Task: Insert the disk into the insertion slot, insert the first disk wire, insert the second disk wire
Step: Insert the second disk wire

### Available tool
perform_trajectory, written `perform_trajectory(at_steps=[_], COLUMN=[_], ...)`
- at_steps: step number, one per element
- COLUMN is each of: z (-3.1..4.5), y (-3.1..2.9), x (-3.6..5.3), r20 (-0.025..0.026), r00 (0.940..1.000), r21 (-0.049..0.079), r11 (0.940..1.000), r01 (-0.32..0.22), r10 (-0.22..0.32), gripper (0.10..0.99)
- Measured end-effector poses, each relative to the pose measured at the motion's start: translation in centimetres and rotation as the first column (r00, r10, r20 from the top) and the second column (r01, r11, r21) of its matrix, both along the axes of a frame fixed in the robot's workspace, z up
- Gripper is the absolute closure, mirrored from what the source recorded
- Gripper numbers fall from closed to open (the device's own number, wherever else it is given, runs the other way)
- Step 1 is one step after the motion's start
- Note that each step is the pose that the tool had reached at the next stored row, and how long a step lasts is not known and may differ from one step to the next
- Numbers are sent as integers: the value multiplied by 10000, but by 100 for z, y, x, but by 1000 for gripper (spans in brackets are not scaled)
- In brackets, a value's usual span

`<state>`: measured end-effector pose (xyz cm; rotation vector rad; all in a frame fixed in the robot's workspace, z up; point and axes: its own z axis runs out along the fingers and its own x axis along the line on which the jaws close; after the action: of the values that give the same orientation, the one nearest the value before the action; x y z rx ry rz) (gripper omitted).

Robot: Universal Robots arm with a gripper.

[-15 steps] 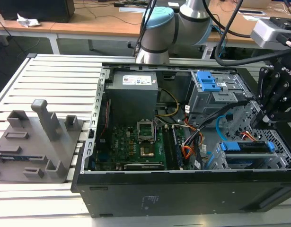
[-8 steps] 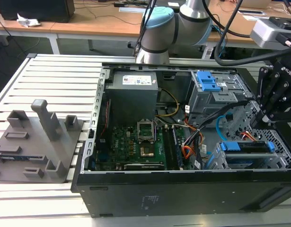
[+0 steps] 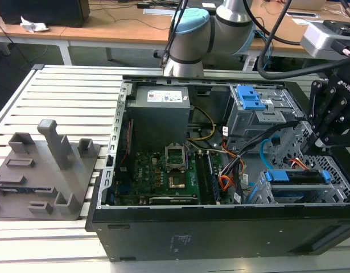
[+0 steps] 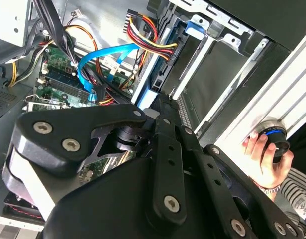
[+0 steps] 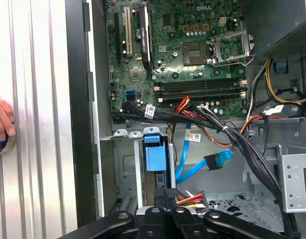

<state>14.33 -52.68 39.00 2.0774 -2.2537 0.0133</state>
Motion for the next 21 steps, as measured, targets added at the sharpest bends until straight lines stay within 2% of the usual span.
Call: perform_trajectory(at_steps=[4, 7, 8, 9, 11, 12, 15, 17, 20, 21], z=[0, 0, 0, 0, 0, 0, 0, 0, 0, 0], y=[0, 0, 0, 1, 94, 116, 135, 170, 213, 223], x=[-3, -5, -5, -6, -6, -8, -20, -42, -97, -149], r20=[1, 1, 0, 0, 1, 0, 0, 0, 0, 0], r00=[10000, 10000, 10000, 10000, 10000, 10000, 10000, 10000, 10000, 10000], r21=[0, 0, 0, 0, 0, 1, -1, -1, 1, -1], r11=[10000, 10000, 10000, 10000, 10000, 10000, 10000, 10000, 10000, 10000], r01=[0, -1, 0, 0, 0, 0, 0, 0, -1, -7], r10=[0, 1, 0, 0, 0, 0, 0, 0, 1, 7], gripper=[973, 792, 792, 725, 725, 725, 725, 725, 725, 725])
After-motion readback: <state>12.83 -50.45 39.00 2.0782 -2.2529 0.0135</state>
